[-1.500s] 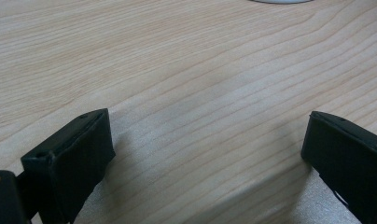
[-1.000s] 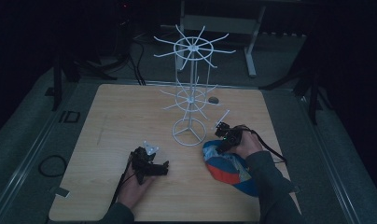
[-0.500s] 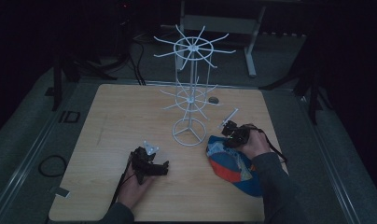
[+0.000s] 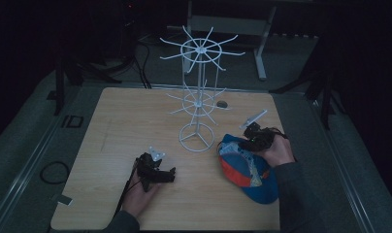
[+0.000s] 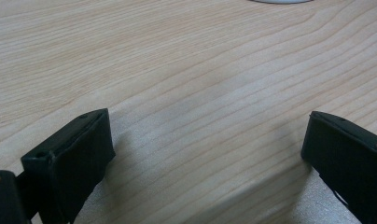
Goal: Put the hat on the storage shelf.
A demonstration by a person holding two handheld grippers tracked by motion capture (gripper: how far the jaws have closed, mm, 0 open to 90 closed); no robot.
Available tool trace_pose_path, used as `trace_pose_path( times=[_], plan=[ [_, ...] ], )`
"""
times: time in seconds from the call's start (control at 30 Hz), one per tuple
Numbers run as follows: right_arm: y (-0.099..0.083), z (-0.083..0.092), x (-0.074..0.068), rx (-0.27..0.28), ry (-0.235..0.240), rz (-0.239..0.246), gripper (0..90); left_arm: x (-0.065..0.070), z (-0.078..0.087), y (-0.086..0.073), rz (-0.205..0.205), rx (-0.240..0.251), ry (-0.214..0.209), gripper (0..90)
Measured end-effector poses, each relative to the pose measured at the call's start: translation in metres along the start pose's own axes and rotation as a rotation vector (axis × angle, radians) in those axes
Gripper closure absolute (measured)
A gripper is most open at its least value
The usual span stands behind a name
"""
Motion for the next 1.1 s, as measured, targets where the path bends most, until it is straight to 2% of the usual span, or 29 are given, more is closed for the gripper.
trace_pose_path(
  times=[0.73,1.1],
  plan=[
    [0.001,0.045,0.003,0.155,-0.043,-0.039,88.2,0.0,0.0,0.0,0.002,-0.001,-0.001,2.6],
    [0.006,0.061,0.007,0.225,-0.067,-0.059,88.2,0.0,0.0,0.0,0.001,-0.001,-0.001,2.6]
  ],
)
Point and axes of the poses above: each handheld gripper's, and its own axes: z roughly backward along the jaws, y roughly out of its top, x roughly to its right, the point moved 7 cm from there along -z, roughly forward along the jaws, and after that the axes turned 9 degrees about z, right-handed, at the moved point
